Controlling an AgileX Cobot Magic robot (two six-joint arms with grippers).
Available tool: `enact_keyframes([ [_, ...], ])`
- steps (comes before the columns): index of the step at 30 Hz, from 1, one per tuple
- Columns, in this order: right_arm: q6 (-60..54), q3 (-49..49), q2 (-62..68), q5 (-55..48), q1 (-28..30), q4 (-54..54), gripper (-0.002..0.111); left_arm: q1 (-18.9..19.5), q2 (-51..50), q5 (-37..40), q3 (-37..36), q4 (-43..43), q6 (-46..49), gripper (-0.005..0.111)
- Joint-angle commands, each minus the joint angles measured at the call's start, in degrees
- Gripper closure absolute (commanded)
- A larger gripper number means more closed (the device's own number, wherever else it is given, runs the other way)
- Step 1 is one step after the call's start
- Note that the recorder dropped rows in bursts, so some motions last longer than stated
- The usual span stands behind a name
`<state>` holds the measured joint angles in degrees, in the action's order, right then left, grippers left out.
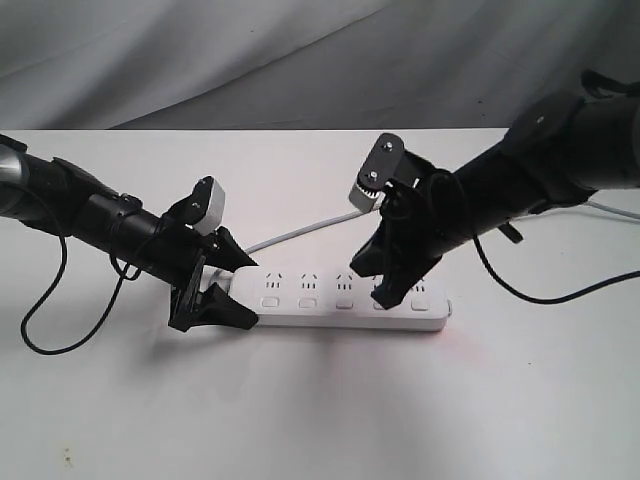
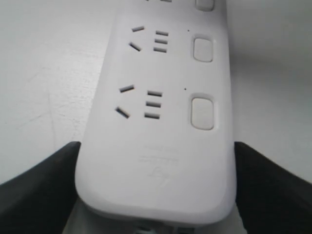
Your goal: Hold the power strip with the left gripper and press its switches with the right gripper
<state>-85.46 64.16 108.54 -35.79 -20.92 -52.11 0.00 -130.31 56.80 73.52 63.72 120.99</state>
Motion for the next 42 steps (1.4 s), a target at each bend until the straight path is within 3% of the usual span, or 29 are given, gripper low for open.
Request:
enact_keyframes([
  [1,-7.00,-1.01,2.39,-0.68,0.33,-8.53,0.108,0.03,-0.96,-4.11,-0.55,-4.41,-1.04,0.039],
  [15,-10.40,-1.01,8.48,-0.92,0.33,-12.46,0.108,0.03,-0.96,-4.11,-0.55,-4.41,-1.04,0.039],
  [42,-8.34,-1.01,9.92,4.94,-2.52,-8.84,0.108,0.03,-0.96,-4.11,-0.55,-4.41,-1.04,0.039],
])
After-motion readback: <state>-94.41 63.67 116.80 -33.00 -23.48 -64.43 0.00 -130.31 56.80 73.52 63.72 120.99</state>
